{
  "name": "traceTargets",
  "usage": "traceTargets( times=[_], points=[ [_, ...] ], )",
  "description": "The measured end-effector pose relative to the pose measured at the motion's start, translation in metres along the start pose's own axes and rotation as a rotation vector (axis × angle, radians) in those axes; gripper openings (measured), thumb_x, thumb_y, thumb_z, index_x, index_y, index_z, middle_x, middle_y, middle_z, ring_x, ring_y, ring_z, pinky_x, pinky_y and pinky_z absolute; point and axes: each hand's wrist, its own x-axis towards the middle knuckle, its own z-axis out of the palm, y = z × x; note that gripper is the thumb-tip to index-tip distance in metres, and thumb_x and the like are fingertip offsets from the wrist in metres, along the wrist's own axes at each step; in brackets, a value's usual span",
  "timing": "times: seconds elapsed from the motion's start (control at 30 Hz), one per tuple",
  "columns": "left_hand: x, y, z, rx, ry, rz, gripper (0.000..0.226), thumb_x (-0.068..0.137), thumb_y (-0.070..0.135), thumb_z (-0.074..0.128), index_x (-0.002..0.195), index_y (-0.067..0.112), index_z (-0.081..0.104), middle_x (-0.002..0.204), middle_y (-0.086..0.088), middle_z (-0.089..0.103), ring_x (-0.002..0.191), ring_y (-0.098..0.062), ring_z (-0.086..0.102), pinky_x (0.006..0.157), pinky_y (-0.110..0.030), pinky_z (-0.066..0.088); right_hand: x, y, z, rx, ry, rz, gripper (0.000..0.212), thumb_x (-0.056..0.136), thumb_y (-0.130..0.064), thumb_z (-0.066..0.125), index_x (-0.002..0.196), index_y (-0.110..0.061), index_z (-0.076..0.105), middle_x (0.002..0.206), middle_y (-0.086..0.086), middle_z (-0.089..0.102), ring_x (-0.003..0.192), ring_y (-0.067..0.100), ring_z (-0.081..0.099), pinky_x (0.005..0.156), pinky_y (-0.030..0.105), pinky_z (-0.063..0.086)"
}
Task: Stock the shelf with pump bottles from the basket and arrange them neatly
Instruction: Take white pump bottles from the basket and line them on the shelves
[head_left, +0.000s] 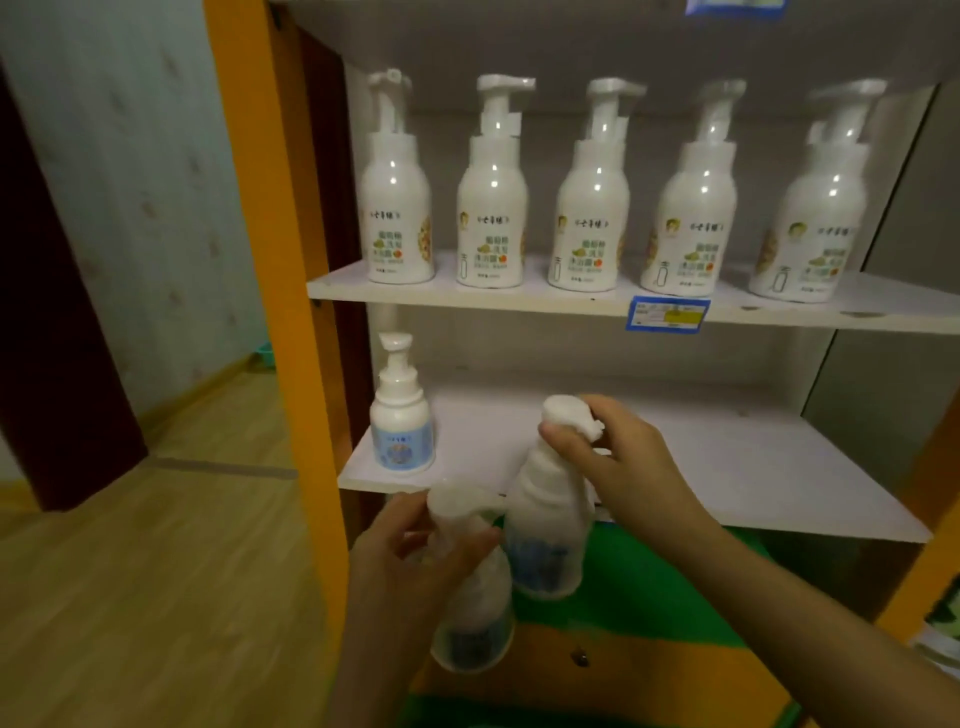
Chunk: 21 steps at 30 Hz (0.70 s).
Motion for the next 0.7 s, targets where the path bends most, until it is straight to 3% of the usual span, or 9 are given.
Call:
traceTargets(
  times=[0.07, 0.23, 0.4, 0.7],
  points=[
    [0.001, -0.001, -0.004, 0.002, 0.001, 0.0, 0.038, 0.053, 0.036, 0.083, 0.087, 0.024, 0.068, 0.086, 0.005, 0.072, 0.084, -0.005, 0.065, 0.065, -0.016, 0.054, 0.022, -0.01, 0.007, 0.007, 0.021, -0.021, 0.031, 0.082, -0.044, 0.058, 0.106, -0.024, 0.059, 0.105, 0.0, 0.062, 0.094, 0.019, 0.059, 0.085, 0.047, 0.05],
    [0.005, -0.006, -0.01, 0.023, -0.036, -0.018, 0.032, 0.06, 0.014, 0.08, 0.088, 0.024, 0.068, 0.086, 0.011, 0.071, 0.087, 0.002, 0.062, 0.069, -0.017, 0.046, 0.078, -0.023, 0.03, 0.003, 0.029, -0.007, 0.035, 0.083, -0.045, 0.056, 0.106, -0.019, 0.058, 0.109, 0.006, 0.062, 0.099, 0.025, 0.059, 0.09, 0.05, 0.048],
    [0.013, -0.006, -0.014, -0.006, -0.017, -0.008, 0.046, 0.048, 0.041, 0.079, 0.088, 0.023, 0.068, 0.093, 0.015, 0.068, 0.086, -0.001, 0.063, 0.066, -0.018, 0.049, 0.108, -0.011, 0.059, -0.044, 0.043, 0.023, 0.037, 0.084, -0.045, 0.056, 0.107, -0.016, 0.057, 0.111, 0.009, 0.063, 0.1, 0.03, 0.059, 0.089, 0.051, 0.048],
    [0.022, -0.011, -0.018, 0.019, 0.037, -0.027, 0.055, 0.046, 0.057, 0.065, 0.091, 0.025, 0.065, 0.08, 0.005, 0.068, 0.09, 0.004, 0.059, 0.064, -0.012, 0.049, 0.133, 0.009, 0.084, -0.083, 0.045, 0.086, 0.049, 0.086, -0.041, 0.055, 0.122, -0.007, 0.05, 0.124, 0.015, 0.057, 0.111, 0.033, 0.055, 0.096, 0.047, 0.045]
  ],
)
